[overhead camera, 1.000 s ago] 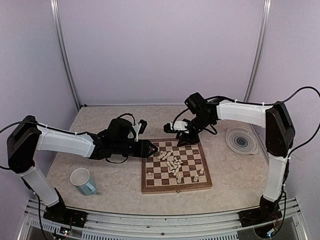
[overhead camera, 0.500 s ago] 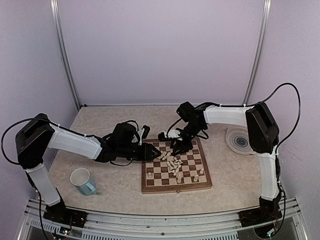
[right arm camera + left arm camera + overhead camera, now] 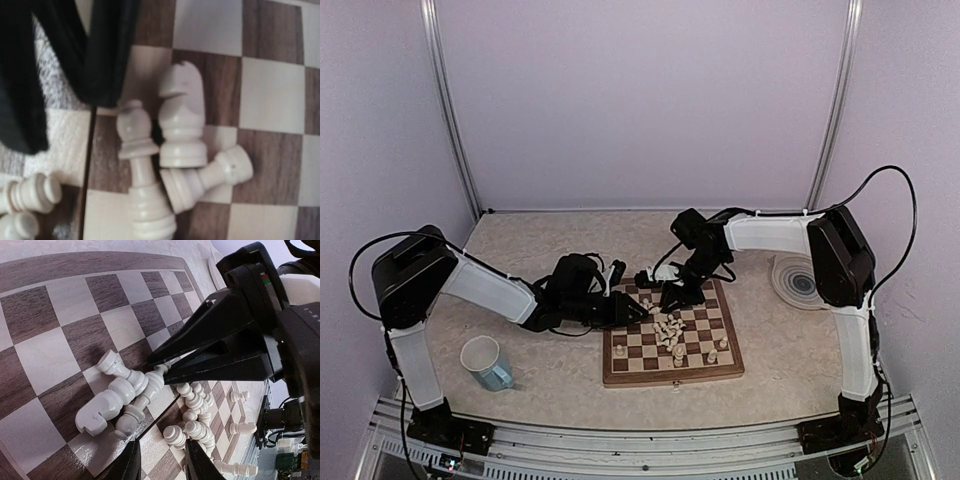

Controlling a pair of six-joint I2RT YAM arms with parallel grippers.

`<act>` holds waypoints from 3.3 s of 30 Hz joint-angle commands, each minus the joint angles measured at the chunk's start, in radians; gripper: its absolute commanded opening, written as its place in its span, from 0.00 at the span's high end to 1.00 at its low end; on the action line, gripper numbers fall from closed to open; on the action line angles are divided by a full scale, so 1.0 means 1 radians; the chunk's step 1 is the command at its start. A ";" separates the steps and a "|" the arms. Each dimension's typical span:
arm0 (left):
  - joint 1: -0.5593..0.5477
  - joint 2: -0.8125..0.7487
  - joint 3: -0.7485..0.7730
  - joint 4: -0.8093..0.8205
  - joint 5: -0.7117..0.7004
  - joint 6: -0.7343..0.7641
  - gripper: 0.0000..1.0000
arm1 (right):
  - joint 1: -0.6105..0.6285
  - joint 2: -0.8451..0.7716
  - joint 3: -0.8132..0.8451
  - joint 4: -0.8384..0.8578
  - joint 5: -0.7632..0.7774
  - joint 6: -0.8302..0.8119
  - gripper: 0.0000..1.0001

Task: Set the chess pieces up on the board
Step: Pick up the pawn from the chessboard, then pass from the right arm to the left, then pass from the left arm to the right

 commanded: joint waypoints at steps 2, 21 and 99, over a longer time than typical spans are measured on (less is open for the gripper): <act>0.006 0.042 0.028 0.059 0.019 -0.025 0.68 | 0.003 -0.047 -0.045 -0.044 -0.032 -0.042 0.88; 0.010 0.068 0.033 0.060 0.004 -0.028 0.67 | 0.006 -0.190 -0.080 -0.077 -0.164 -0.027 0.91; -0.067 -0.106 -0.039 0.590 0.058 -0.082 0.90 | -0.116 -0.519 -0.550 0.917 -0.783 1.160 0.50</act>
